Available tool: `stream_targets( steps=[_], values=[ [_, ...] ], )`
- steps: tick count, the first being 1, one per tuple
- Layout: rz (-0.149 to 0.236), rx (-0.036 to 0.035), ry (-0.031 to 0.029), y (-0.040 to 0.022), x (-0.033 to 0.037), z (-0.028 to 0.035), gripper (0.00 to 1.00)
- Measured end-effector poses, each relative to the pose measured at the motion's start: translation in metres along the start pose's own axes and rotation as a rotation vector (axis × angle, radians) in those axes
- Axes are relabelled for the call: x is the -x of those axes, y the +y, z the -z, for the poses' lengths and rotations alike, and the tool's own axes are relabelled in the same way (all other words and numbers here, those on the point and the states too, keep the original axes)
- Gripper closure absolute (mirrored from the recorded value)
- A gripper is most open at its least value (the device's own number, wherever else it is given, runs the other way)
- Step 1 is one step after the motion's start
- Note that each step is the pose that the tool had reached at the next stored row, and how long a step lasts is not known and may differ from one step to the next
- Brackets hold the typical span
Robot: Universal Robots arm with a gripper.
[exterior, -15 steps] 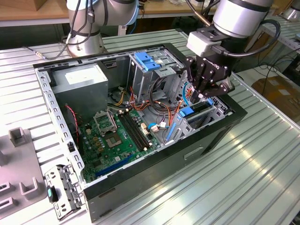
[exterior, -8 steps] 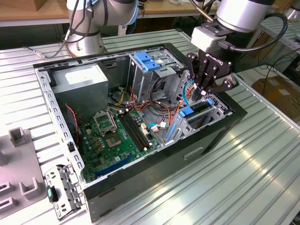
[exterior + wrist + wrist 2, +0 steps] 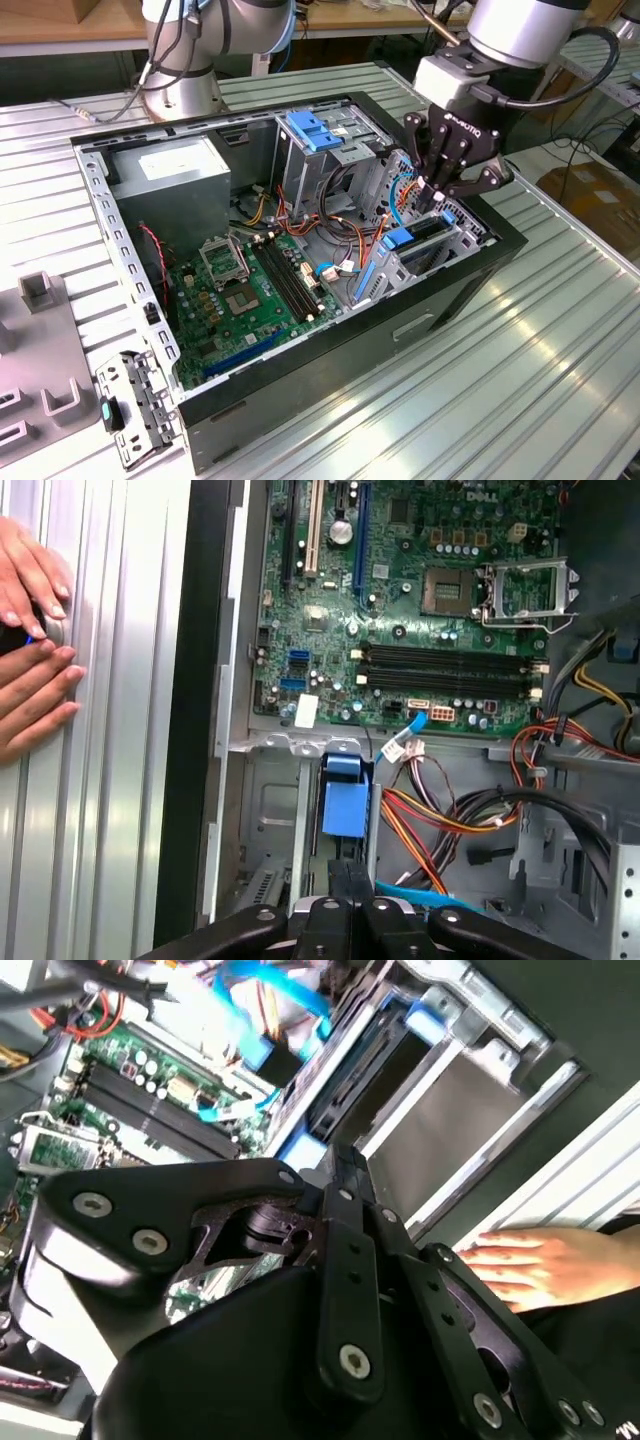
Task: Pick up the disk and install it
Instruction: 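Insert the first disk wire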
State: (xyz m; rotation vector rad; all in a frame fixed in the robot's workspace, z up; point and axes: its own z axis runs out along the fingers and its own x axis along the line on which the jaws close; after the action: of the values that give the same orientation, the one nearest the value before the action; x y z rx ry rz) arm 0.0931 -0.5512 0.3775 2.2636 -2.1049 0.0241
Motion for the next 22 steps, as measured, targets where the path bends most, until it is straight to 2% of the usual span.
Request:
stream_targets(
  steps=[2, 4, 6, 8, 14, 17, 18, 22],
  values=[
    [0.000, 0.0000, 0.0003, -0.0121, -0.0008, 0.0002, 0.89],
    [0.000, 0.0001, 0.0004, -0.0195, -0.0014, 0.0002, 0.89],
    [0.001, 0.0000, 0.0006, -0.0244, -0.0018, 0.0004, 0.89],
    [0.016, -0.0006, 0.0008, -0.0255, -0.0018, 0.0007, 0.89],
    [0.073, -0.0034, 0.0024, -0.0253, -0.0021, 0.0079, 0.89],
    [0.136, -0.0062, 0.0040, -0.0254, -0.0021, 0.0080, 0.89],
    [0.167, -0.0076, 0.0049, -0.0254, -0.0021, 0.0080, 0.89],
    [0.226, -0.0103, 0.0065, -0.0260, -0.0021, 0.0080, 0.89]
  ],
)
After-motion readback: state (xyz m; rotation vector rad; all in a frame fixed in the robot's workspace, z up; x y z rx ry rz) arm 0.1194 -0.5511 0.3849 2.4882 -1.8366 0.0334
